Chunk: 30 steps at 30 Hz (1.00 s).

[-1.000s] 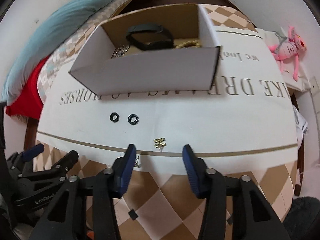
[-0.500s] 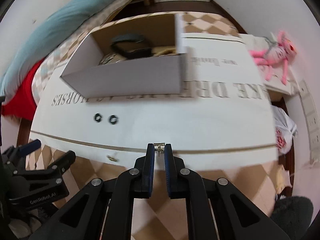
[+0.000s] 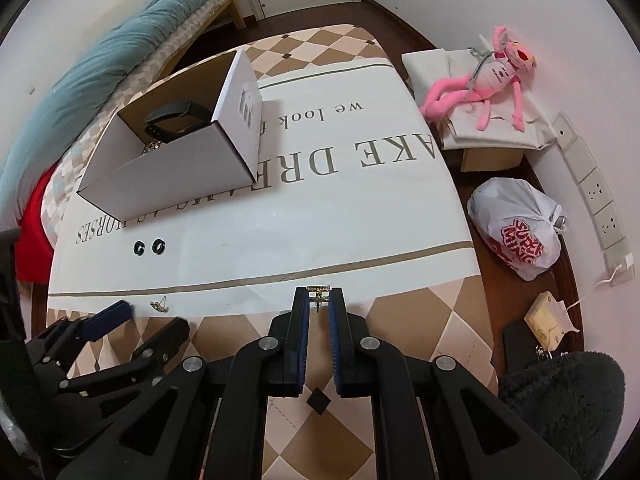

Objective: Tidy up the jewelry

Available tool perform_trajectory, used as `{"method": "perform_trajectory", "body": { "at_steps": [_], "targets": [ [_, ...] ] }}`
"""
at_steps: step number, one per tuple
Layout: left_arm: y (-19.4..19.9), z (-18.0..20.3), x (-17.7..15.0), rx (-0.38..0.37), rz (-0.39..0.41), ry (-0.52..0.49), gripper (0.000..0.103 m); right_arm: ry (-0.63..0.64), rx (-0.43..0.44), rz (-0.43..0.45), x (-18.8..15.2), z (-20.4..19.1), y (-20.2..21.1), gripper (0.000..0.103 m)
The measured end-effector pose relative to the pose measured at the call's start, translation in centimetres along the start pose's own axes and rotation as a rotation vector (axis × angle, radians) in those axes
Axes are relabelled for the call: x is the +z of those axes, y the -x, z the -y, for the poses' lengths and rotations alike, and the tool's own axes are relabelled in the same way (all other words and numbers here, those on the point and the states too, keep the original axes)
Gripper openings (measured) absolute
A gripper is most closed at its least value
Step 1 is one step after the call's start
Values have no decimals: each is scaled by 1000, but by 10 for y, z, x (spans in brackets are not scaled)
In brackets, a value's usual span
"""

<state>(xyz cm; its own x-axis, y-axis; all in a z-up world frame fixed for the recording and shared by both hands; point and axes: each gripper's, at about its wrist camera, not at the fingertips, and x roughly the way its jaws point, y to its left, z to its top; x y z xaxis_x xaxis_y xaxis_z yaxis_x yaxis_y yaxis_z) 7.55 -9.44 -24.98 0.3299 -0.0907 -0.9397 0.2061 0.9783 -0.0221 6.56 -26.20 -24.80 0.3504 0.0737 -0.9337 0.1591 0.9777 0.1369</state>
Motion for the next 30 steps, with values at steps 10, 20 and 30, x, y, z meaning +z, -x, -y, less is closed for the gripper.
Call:
{"method": "perform_trajectory", "body": {
  "at_steps": [10, 20, 30],
  "targets": [
    [-3, -8, 7, -19, 14, -13, 6, 10, 12, 11, 2, -7, 5, 10],
    [33, -21, 15, -73, 46, 9, 6, 1, 71, 44, 12, -14, 25, 10],
    [87, -62, 108, -159, 135, 109, 6, 23, 234, 139, 90, -46, 62, 10]
  ]
}}
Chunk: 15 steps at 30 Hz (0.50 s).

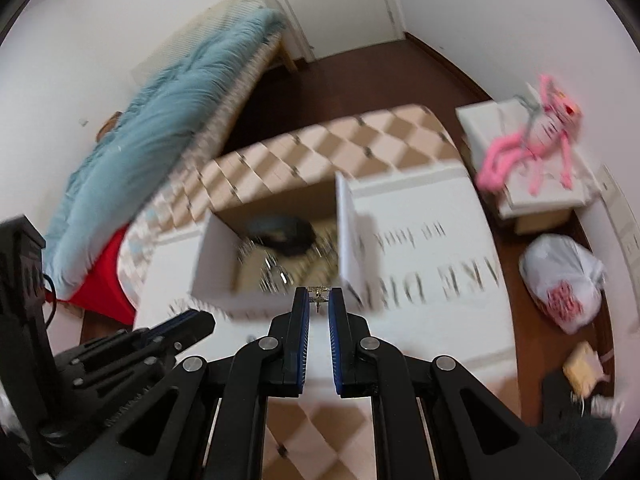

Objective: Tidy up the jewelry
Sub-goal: 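Drop both earrings into the white box by opening both tools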

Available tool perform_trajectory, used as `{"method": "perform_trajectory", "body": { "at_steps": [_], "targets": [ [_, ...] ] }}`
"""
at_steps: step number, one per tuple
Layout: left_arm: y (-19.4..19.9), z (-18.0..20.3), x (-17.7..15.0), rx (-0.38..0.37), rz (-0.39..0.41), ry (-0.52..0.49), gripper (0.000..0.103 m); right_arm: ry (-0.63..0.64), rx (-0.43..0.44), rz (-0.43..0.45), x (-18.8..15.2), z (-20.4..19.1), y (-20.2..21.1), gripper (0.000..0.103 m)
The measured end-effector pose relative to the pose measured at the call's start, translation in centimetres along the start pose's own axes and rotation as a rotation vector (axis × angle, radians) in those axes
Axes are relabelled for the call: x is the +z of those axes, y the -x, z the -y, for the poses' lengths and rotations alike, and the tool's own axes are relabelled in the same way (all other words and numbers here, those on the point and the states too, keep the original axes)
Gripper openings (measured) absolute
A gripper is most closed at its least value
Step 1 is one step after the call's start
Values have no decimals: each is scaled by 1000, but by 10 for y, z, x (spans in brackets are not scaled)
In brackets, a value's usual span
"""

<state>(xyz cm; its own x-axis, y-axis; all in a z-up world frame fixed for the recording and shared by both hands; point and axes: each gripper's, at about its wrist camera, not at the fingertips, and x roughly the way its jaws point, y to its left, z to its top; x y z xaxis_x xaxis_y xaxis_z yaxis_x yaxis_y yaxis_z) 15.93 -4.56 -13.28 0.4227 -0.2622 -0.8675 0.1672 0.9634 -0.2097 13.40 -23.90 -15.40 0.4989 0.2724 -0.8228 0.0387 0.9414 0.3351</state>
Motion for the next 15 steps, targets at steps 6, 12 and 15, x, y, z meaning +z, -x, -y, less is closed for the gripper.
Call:
{"method": "perform_trajectory", "body": {
  "at_steps": [6, 12, 15],
  "targets": [
    [-35, -23, 45, 76, -57, -22, 6, 42, -4, -44, 57, -12, -44, 10],
    [-61, -39, 57, 95, -125, -1, 8, 77, -37, -126, 82, -14, -85, 10],
    [-68, -42, 59, 101, -148, 10, 9, 81, -43, -182, 85, -14, -103, 11]
  ]
}}
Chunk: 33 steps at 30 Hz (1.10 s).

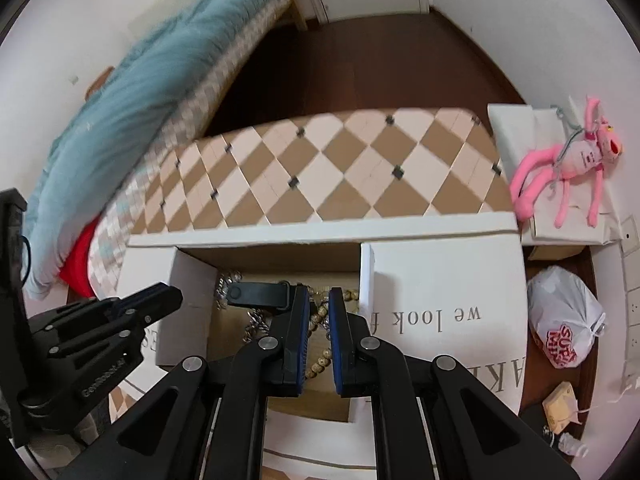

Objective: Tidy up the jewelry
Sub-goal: 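Drop both earrings into the white box by opening both tools, then grasp a black ring with the right tool while the left tool grasps the other ring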

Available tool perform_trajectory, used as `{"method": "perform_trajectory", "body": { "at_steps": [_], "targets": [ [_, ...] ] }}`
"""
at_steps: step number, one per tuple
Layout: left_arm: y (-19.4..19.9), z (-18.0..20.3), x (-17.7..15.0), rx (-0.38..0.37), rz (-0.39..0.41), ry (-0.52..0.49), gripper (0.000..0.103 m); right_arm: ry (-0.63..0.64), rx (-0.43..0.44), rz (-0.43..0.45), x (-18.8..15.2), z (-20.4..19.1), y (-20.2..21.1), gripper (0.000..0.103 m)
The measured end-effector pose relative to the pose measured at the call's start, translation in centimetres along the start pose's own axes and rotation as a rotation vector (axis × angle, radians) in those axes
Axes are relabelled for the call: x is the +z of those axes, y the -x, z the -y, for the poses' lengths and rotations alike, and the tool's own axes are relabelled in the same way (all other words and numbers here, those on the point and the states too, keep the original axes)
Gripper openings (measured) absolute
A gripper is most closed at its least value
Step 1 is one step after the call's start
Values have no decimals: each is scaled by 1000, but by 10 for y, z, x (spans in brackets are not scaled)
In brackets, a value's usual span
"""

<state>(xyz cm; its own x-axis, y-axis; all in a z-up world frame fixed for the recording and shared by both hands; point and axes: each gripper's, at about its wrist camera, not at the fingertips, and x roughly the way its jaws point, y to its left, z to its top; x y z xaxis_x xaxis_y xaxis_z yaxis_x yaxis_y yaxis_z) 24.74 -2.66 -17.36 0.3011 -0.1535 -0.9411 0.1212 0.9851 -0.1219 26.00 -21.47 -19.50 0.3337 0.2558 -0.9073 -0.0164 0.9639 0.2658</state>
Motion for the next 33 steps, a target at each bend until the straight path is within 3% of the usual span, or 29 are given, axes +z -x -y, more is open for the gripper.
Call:
{"method": "perform_trajectory", "body": {
  "at_steps": [1, 3, 5, 6, 9, 10, 11, 13, 17, 19, 25, 33],
  "targets": [
    [0, 0, 0, 10, 2, -1, 10, -3, 0, -12, 1, 1, -3, 11],
    [2, -1, 2, 39, 10, -2, 21, -6, -6, -22, 1, 3, -6, 11],
    [7, -4, 3, 52, 29, 1, 59, -6, -15, -18, 0, 4, -5, 16],
    [11, -6, 4, 61, 43, 9, 68, -7, -19, -13, 0, 4, -4, 19],
    [19, -14, 5, 70, 68, 32, 72, -1, -41, 1, -1, 5, 2, 26],
    [20, -16, 5, 81, 72, 32, 79, 5, -54, 4, -2, 4, 4, 36],
    [22, -16, 4, 96, 77, 30, 92, 12, -71, 11, -2, 3, 6, 44],
    [26, -17, 0, 125, 94, 20, 102, 36, -138, 21, -5, 0, 9, 80],
    [30, -18, -12, 158, 122, 13, 102, 80, -242, 29, -15, -5, 11, 88],
    [29, -18, -19, 166, 126, 14, 103, 86, -248, 24, -20, -6, 10, 100],
    [31, -16, -33, 166, 120, 34, 103, 87, -277, 30, -32, -8, 14, 102],
    [66, -12, -41, 146, 180, 51, 103, 73, -291, 127, -40, -18, 57, 103]
  ]
}}
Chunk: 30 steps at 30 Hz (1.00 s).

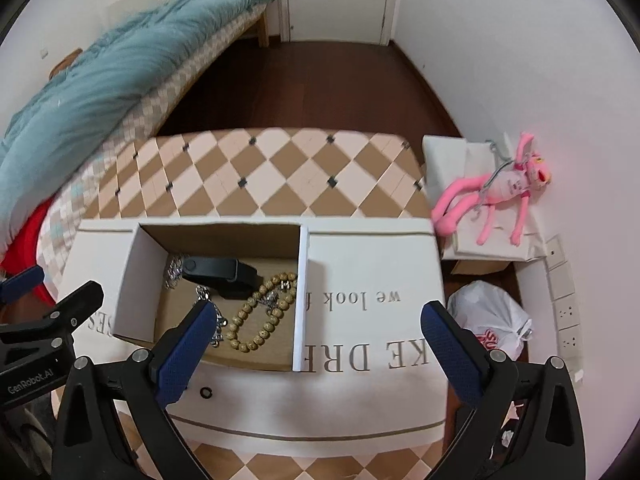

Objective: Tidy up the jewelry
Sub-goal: 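Grasp a black ring with the right tool while the left tool grasps the other ring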

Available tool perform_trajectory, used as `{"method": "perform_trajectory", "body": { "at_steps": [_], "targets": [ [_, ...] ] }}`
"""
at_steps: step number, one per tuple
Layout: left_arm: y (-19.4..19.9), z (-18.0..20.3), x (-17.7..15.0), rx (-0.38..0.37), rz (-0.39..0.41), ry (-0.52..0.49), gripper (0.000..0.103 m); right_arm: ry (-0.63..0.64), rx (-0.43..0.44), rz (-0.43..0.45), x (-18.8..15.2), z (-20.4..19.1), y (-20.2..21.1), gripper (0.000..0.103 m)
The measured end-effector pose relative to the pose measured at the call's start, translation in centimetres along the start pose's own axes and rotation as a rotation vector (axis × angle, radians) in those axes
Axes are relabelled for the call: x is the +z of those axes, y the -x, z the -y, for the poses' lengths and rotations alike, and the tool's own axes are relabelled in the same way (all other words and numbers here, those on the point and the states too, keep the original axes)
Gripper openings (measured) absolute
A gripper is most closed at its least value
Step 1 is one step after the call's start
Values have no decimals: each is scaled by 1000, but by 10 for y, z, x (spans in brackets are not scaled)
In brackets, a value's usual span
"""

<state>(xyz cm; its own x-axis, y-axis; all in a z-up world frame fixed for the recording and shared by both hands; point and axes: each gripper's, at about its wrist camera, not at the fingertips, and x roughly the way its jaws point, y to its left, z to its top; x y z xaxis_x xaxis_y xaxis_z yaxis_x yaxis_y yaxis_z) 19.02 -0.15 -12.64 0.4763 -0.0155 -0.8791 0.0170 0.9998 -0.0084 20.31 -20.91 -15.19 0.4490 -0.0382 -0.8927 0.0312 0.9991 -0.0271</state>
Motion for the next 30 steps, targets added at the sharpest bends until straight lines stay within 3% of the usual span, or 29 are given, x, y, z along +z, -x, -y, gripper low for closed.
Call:
{"method": "perform_trajectory", "body": {
  "at_steps": [9, 14, 18, 20, 21, 22, 26, 30],
  "targets": [
    [41, -5, -9, 6, 95, 15, 103, -17, 44, 63, -11, -5, 44, 103],
    [30, -8, -42, 57, 67, -7, 103, -19, 89, 25, -46, -11, 35, 103],
    [-8, -12, -83, 66, -27, -43, 103, -12, 137, -21, -83, -23, 7, 102],
    [-26, -18, -98, 64, -71, -37, 103, -2, 169, -42, -96, -31, -10, 87],
    [-37, -22, -106, 66, -97, -35, 103, 2, 187, -60, -102, -35, -21, 70],
    [-43, -23, -111, 65, -113, -33, 103, 5, 200, -73, -108, -39, -30, 62],
    [-67, -34, -127, 72, -183, -33, 103, 34, 254, -98, -122, -57, -57, 60],
    [-72, -39, -131, 72, -193, -32, 103, 104, 264, -88, -128, -79, -66, 58]
  ]
}}
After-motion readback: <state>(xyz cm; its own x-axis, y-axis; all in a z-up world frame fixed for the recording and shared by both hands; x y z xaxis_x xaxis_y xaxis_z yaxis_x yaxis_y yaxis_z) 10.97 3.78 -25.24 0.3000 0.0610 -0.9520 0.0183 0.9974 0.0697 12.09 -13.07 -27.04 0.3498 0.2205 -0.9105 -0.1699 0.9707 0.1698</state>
